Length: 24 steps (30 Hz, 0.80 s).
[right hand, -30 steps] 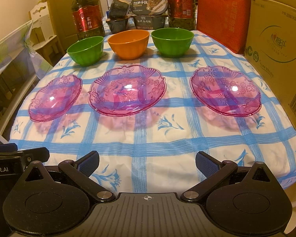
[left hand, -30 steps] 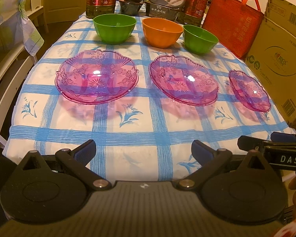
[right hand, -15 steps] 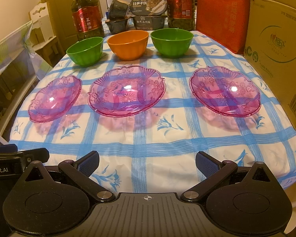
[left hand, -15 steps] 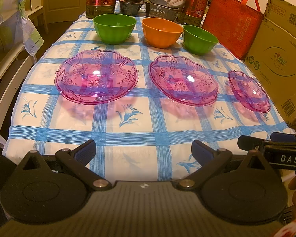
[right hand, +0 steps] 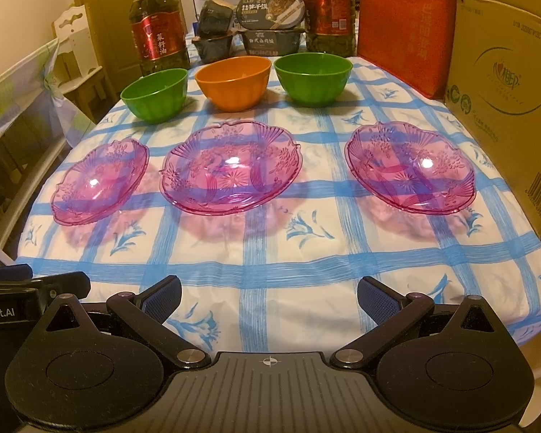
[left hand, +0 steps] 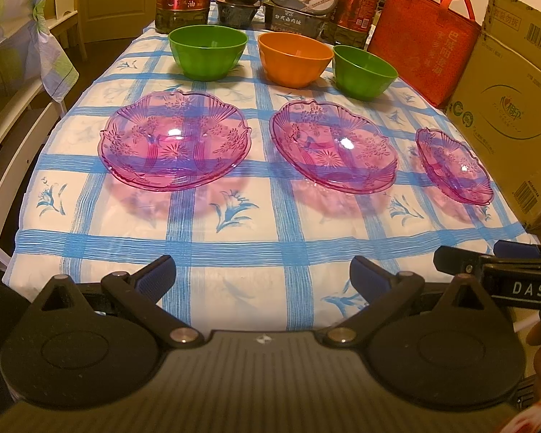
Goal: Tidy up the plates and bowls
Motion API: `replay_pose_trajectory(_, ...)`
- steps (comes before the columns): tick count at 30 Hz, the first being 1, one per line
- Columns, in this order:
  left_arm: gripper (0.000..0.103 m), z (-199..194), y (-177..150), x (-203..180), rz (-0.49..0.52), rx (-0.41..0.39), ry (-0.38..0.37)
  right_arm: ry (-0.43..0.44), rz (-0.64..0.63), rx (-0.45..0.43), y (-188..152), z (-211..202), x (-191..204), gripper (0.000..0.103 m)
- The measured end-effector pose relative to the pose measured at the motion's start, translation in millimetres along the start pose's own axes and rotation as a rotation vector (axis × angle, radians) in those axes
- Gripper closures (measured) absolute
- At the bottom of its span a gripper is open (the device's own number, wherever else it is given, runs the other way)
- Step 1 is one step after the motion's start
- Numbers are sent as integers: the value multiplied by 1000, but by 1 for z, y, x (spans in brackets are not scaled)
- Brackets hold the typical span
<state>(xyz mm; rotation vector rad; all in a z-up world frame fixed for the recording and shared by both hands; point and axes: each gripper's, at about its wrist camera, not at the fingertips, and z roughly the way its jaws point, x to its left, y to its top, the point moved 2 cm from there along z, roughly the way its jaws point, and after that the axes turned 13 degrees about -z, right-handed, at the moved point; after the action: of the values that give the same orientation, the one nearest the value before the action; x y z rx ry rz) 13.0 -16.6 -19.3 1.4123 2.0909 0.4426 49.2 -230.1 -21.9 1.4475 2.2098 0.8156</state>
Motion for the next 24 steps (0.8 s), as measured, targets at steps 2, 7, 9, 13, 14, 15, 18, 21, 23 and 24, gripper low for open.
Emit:
replay_pose_trajectory(2, 1, 0, 0, 0, 0, 0, -1, -1, 0, 0, 0, 0, 0, 0)
replay_pose_trajectory(7, 1, 1, 0, -2, 1, 2, -3, -1, 1, -1, 0, 0, 0, 0)
replay_pose_trajectory(9, 1, 1, 0, -4, 2, 3, -4, 0, 2, -1, 1, -1, 0, 0)
replay_pose_trajectory(13, 1, 0, 0, -3, 1, 3, -5, -1, 1, -1, 0, 0, 0, 0)
replay_pose_trajectory(14, 1, 0, 0, -3, 2, 3, -4, -1, 1, -1, 1, 0, 0, 0)
replay_pose_trajectory(15, 1, 1, 0, -3, 2, 3, -4, -1, 2, -1, 0, 0, 0, 0)
replay_pose_trajectory(18, 1, 1, 0, -3, 1, 3, -4, -1, 1, -1, 1, 0, 0, 0)
replay_pose_trajectory(21, 1, 1, 0, -3, 0, 3, -4, -1, 2, -1, 1, 0, -1, 0)
replay_pose_trajectory(23, 1, 0, 0, -3, 1, 2, -4, -1, 3, -1, 1, 0, -1, 0)
replay_pose_trajectory(24, 1, 0, 0, -3, 0, 2, -4, 0, 3, -1, 1, 0, -1, 0)
